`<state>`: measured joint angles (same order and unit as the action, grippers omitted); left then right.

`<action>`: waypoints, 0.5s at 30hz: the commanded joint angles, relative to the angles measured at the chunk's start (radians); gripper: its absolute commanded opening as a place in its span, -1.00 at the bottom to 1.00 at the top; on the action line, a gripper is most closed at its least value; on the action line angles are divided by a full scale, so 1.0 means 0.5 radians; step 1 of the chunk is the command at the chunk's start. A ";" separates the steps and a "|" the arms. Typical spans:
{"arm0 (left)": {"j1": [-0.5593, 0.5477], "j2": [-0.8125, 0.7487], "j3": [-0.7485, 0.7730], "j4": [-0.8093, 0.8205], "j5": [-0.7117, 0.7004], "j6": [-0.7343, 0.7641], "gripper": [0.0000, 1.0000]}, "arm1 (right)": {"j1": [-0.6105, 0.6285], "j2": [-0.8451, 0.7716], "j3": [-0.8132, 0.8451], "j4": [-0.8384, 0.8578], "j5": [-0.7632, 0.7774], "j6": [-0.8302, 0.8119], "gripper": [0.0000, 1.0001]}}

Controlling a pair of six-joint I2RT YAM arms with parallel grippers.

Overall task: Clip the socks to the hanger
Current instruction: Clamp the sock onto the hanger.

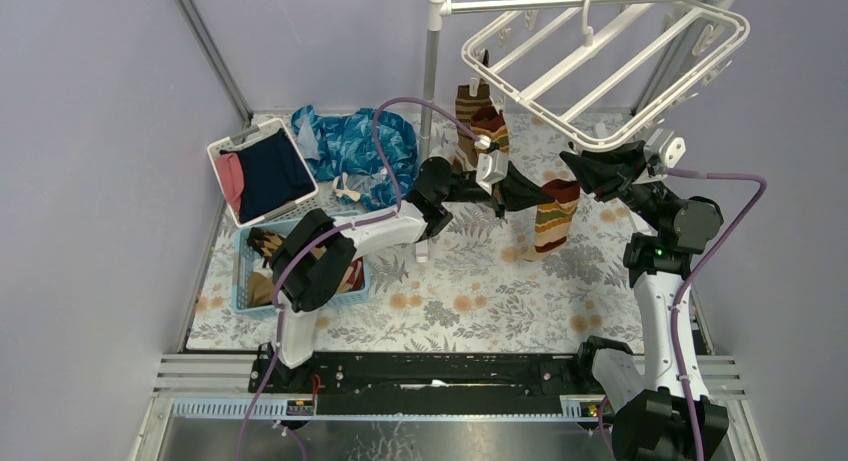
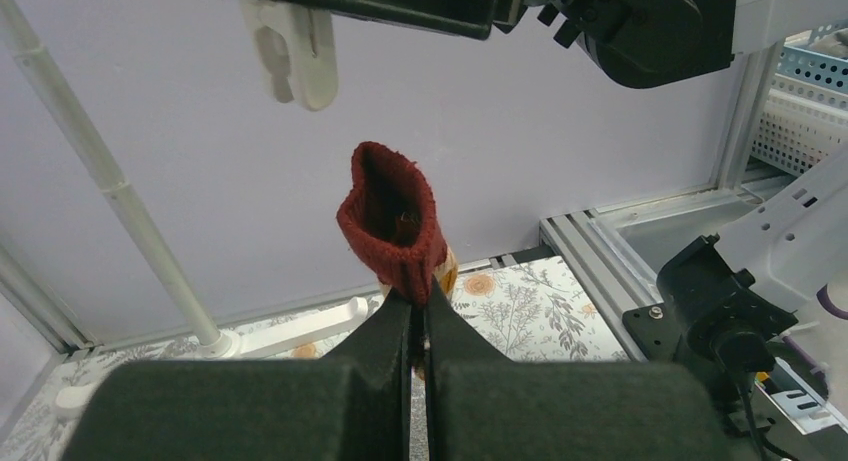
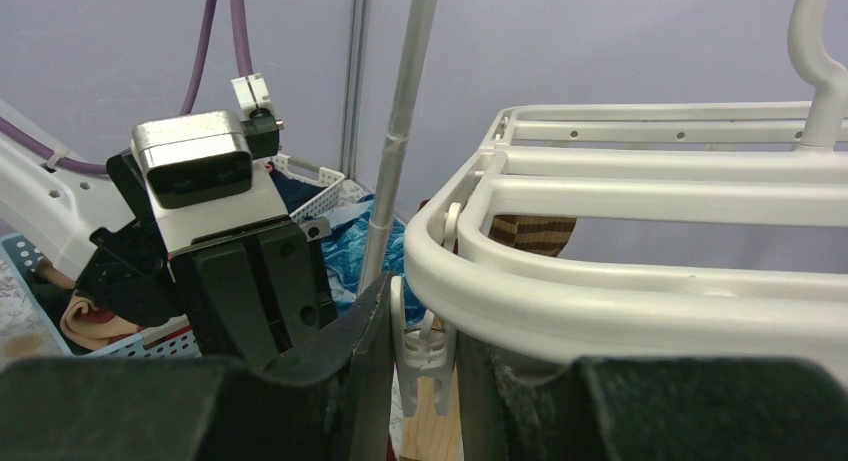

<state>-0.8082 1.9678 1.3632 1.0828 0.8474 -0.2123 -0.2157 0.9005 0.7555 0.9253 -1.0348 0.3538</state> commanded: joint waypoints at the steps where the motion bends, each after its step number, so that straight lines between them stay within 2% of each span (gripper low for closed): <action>1: 0.041 0.050 0.137 0.018 0.102 -0.045 -0.94 | 0.017 -0.032 0.069 0.062 -0.078 0.038 -0.79; 15: 0.070 0.149 0.332 -0.005 0.183 -0.095 -0.94 | 0.017 -0.025 0.066 0.064 -0.102 0.044 -0.79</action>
<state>-0.7826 2.0216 1.4834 1.0794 0.9035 -0.2485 -0.2157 0.9005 0.7555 0.9257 -1.0420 0.3607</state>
